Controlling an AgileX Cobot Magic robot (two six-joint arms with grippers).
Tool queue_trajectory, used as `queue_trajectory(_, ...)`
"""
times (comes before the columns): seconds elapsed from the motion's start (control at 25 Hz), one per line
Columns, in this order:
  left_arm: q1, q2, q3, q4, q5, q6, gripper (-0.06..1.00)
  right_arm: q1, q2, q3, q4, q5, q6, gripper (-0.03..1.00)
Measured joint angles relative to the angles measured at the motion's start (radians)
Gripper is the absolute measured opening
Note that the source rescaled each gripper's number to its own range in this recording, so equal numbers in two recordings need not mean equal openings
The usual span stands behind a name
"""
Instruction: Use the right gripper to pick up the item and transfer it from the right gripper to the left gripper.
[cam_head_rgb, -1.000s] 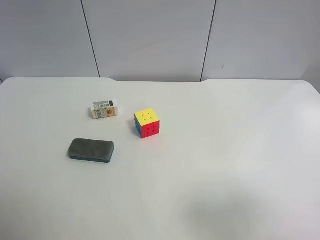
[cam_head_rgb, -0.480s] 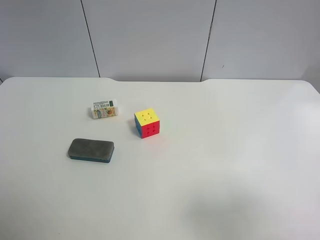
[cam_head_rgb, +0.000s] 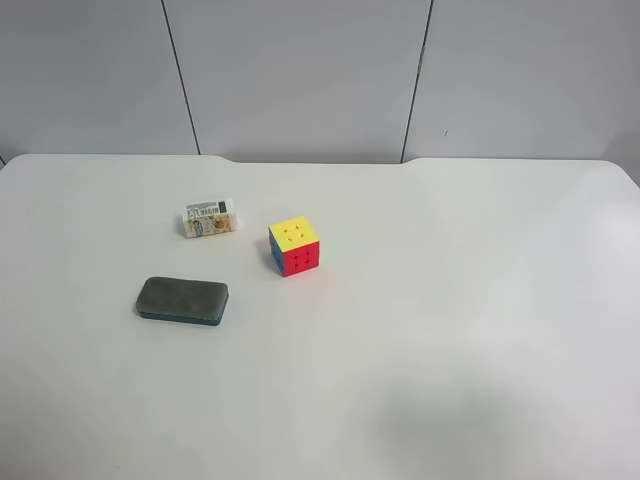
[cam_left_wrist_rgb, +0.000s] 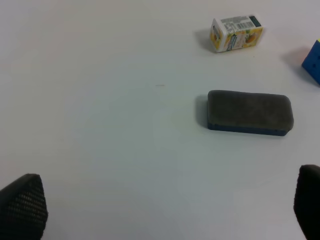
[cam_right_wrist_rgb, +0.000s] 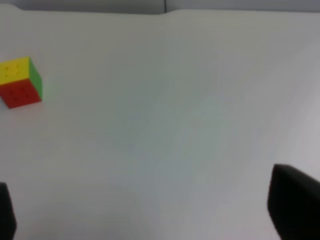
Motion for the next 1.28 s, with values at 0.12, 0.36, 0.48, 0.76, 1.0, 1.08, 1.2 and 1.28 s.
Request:
queue_trajectory(0.12, 0.000, 0.000, 0.000, 0.000, 0.000, 0.000, 1.00, -0.066, 0.000, 0.000, 0.000, 0.000, 0.000, 0.99)
queue_trajectory(0.36, 0.000, 0.000, 0.000, 0.000, 0.000, 0.000, 1.00, -0.130, 0.000, 0.000, 0.000, 0.000, 0.000, 0.99)
queue_trajectory(0.48, 0.000, 0.000, 0.000, 0.000, 0.000, 0.000, 1.00, -0.131, 0.000, 0.000, 0.000, 0.000, 0.000, 0.99)
queue_trajectory(0.76, 0.000, 0.000, 0.000, 0.000, 0.000, 0.000, 1.00, -0.131, 0.000, 0.000, 0.000, 0.000, 0.000, 1.00)
queue_trajectory(1.0, 0.000, 0.000, 0.000, 0.000, 0.000, 0.000, 1.00, -0.131, 0.000, 0.000, 0.000, 0.000, 0.000, 1.00)
queue_trajectory(1.08, 0.000, 0.000, 0.000, 0.000, 0.000, 0.000, 1.00, -0.131, 0.000, 0.000, 0.000, 0.000, 0.000, 1.00)
queue_trajectory(1.2, 0.000, 0.000, 0.000, 0.000, 0.000, 0.000, 1.00, -0.131, 0.000, 0.000, 0.000, 0.000, 0.000, 1.00)
queue_trajectory(1.28, 0.000, 0.000, 0.000, 0.000, 0.000, 0.000, 1.00, -0.131, 0.000, 0.000, 0.000, 0.000, 0.000, 1.00)
